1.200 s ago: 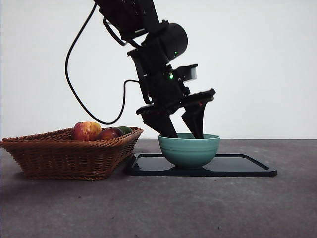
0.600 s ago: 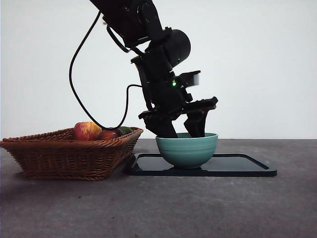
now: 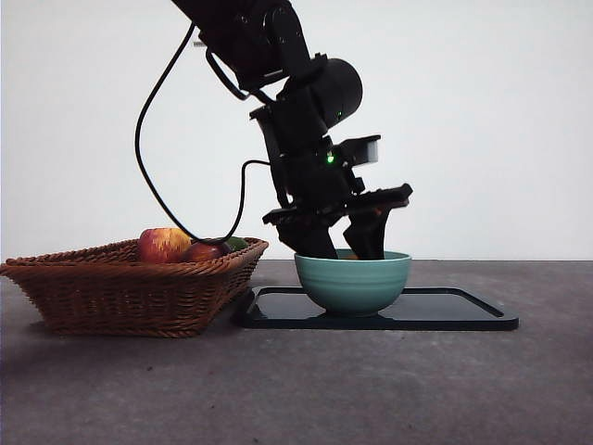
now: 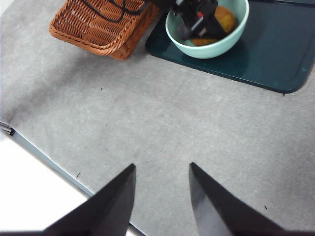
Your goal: Pick up the wifruite, put it on the bowl, pick up the plate, put it on desk
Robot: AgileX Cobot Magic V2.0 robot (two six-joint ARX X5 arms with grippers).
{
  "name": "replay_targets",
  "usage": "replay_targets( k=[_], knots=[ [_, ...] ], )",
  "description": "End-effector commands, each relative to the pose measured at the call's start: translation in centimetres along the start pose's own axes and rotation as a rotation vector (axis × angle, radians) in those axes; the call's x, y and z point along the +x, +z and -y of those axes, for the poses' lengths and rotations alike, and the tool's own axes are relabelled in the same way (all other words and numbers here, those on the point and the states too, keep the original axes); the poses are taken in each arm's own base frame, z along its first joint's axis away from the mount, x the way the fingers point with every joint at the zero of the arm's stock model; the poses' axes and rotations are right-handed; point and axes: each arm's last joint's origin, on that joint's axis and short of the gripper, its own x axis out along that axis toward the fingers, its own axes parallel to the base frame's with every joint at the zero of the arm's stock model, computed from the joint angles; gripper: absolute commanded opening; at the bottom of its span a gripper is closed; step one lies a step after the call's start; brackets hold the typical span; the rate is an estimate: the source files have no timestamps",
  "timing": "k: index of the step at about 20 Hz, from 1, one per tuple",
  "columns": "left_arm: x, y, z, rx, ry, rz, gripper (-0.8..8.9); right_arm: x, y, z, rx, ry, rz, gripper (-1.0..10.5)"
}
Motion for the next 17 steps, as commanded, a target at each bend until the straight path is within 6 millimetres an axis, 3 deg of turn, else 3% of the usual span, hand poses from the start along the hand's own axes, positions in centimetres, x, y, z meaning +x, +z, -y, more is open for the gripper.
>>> replay_targets(
  k=[1,5,9,13,17],
  knots=[
    [-0.9,1.6,0.4,0.014,-0.001,0.042,1.73,0.0,0.1,-0.1,0.003,0.008,0.004,1.7],
    [-5.2,3.3,0.6,0.014,0.001,0.122,1.74,0.0,0.1,-0.1,0.003,0.0,0.007,1.7],
    [-11.3,4.1,0.8,-0.02,0.003,0.213,1.74,0.0,0.1,-0.1,0.002,0.0,0.007,1.7],
    [-19.5,3.5,0.2,-0.074,0.022,0.299,1.74,0.0,0.1,-0.1,-0.006,0.001,0.008,1.7],
    [-27.5,1.4,-1.7,-0.166,0.075,0.392,1.74,0.0,0.1,-0.1,-0.01,0.0,0.008,1.7]
  ],
)
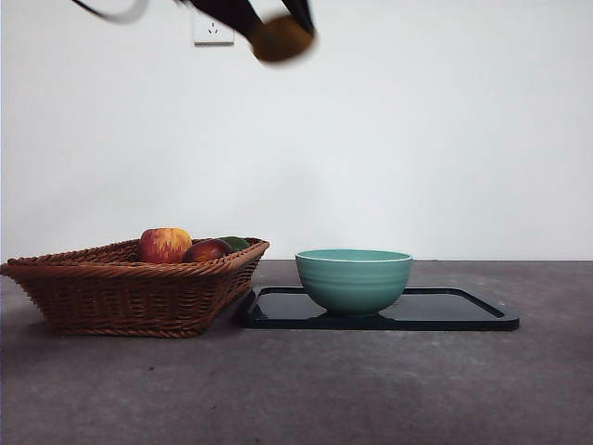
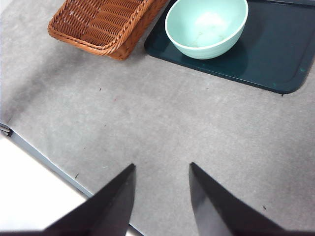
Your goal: Pick up the wifruite, put it on the bowl, pick up the plate, put it on desk
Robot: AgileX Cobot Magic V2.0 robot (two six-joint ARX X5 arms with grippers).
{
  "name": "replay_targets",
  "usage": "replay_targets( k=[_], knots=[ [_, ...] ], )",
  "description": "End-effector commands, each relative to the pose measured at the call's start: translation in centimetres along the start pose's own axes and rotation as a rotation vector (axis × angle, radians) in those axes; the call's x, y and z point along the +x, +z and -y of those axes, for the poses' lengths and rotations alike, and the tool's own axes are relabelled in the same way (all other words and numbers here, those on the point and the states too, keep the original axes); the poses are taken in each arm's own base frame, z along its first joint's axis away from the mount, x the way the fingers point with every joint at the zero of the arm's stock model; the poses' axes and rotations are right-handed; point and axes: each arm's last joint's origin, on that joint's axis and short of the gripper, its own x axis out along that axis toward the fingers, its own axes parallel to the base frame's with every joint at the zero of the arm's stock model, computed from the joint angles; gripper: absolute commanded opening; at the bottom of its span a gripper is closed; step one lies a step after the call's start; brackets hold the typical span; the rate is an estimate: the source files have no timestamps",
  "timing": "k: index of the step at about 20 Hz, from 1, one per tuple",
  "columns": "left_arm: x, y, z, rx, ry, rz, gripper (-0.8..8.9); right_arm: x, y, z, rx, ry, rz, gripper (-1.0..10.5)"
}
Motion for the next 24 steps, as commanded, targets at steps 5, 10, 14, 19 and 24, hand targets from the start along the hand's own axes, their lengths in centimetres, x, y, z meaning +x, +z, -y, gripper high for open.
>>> replay_targets(
  k=[5,10,14,19,24],
  knots=[
    [-8.0,-0.5,-3.2,-0.136,0.124,0.059,1.74,0.0,0.1,-0.1,-0.011,0.007,0.006,1.7],
    [-5.4,-4.5,-4.6,-0.222,0.182,-0.021,1.74,0.0,0.2,-0.1,-0.011,0.007,0.008,1.7],
    [-0.8,-8.9,-5.7,-0.302,0.239,-0.092,1.74,0.0,0.2,-0.1,-0.01,0.007,0.008,1.7],
    [3.4,-14.0,-6.6,-0.346,0.308,-0.112,1.74,0.0,0.2,-0.1,-0.01,0.006,0.009,1.7],
    [6.5,-18.2,-7.2,-0.345,0.309,-0.114,1.74,0.0,0.2,-0.1,-0.004,0.004,0.008,1.7]
  ],
)
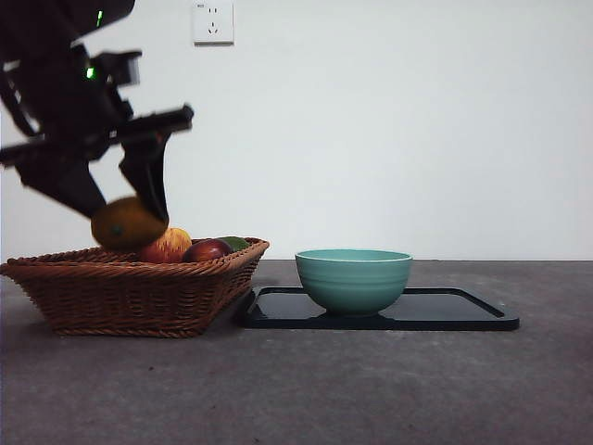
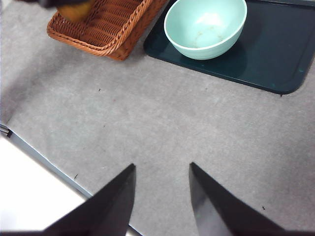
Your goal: Pick up the wifruite, put it on the bowl, pick up the plate, put it on desk
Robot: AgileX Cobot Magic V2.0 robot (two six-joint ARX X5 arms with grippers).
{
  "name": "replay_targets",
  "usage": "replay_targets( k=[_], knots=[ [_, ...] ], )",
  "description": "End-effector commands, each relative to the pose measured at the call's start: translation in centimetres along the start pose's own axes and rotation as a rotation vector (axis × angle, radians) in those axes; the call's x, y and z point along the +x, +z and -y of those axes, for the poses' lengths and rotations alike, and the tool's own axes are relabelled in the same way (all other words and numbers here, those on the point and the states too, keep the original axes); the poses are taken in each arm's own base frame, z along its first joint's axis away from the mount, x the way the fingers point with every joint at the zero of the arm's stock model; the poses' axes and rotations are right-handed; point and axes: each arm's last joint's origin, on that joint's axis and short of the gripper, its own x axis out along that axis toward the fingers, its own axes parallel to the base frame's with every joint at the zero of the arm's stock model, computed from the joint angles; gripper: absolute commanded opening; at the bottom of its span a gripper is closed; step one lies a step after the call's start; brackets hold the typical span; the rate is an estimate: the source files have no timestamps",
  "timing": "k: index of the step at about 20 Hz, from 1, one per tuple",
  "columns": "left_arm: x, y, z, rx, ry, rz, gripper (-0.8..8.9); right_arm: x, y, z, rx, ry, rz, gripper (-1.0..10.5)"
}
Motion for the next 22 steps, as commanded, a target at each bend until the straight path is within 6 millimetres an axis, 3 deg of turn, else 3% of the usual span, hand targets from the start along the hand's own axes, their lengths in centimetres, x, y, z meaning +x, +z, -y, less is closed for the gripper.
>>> replay_targets(
  k=[1,6,10,14,18,22],
  knots=[
    [1.8,-0.6,0.1,0.007,0.006,-0.008,1.74,0.0,0.2,-0.1,-0.003,0.006,0.007,1.7],
    [5.1,-1.4,0.0,0.034,0.021,-0.056,1.74,0.0,0.2,-0.1,0.006,0.007,0.006,1.7],
    [6.1,-1.7,0.0,0.035,0.025,-0.069,1.97,0.0,0.2,-0.1,0.013,0.007,0.006,1.7],
    [6.1,-1.7,0.1,0.035,0.021,-0.063,3.79,0.0,0.2,-0.1,0.016,0.007,0.006,1.7],
    [5.5,-1.4,0.1,0.036,0.015,-0.044,3.85,0.0,0.2,-0.1,0.016,0.007,0.006,1.7],
    [3.2,-0.4,0.3,0.052,-0.003,0.019,3.84,0.0,0.2,-0.1,0.017,0.007,0.006,1.7]
  ],
)
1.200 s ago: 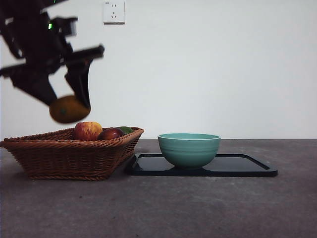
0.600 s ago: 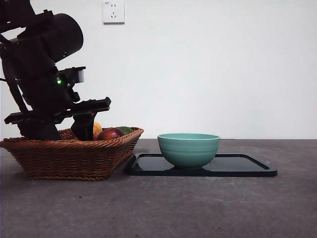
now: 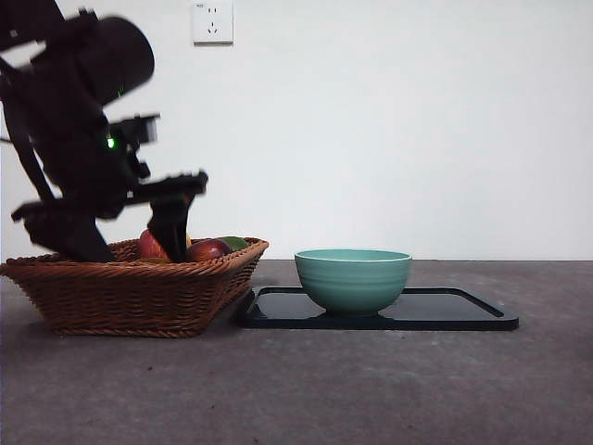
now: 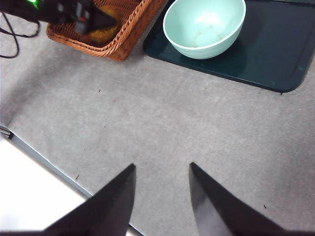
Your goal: Pick up the wifruite, put it on the bowl, pick up the plate, put it on desk
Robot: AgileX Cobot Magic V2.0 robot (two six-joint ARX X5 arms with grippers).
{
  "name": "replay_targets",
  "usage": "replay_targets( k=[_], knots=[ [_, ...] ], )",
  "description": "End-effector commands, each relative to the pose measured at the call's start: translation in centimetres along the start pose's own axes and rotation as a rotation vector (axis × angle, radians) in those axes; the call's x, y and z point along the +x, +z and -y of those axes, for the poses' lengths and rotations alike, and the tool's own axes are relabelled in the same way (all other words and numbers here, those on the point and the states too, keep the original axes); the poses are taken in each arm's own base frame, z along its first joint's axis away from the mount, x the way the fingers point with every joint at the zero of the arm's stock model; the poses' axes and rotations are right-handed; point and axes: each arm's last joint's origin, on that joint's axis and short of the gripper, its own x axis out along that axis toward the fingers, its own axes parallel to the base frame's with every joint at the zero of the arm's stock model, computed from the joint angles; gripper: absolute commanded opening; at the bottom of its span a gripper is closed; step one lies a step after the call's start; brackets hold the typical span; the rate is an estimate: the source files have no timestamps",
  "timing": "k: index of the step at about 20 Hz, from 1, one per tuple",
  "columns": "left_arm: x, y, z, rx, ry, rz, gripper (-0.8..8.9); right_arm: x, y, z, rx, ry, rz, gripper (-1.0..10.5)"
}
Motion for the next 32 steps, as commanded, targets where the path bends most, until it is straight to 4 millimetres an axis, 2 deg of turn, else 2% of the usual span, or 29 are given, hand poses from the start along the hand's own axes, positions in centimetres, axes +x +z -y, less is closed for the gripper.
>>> replay_targets(
  k=[1,6,14,18,21,32],
  knots=[
    [-1.8,0.9,0.3,0.026,-0.014,0.06,3.84,0.0,0.2,-0.1,0.004,0.006,0.006,1.7],
    [-5.9,1.3,0.3,0.051,-0.08,0.107,3.83,0.0,0.2,-0.1,0.008,0.006,0.006,1.7],
    [-12.9,-0.1,0.7,0.136,-0.479,0.042,3.75,0.0,0.2,-0.1,0.008,0.006,0.007,1.7],
    [-15.4,-1.3,0.6,0.202,-0.642,0.006,3.74,0.0,0.2,-0.1,0.016,0.006,0.006,1.7],
    [-16.2,-1.7,0.5,0.237,-0.656,0.004,3.74,0.0,0.2,-0.1,0.031,0.006,0.006,1.7],
    [-16.2,-2.0,0.4,0.24,-0.653,-0.017,3.75,0.3,0.3,-0.1,0.09,0.004,-0.006,1.8]
  ],
)
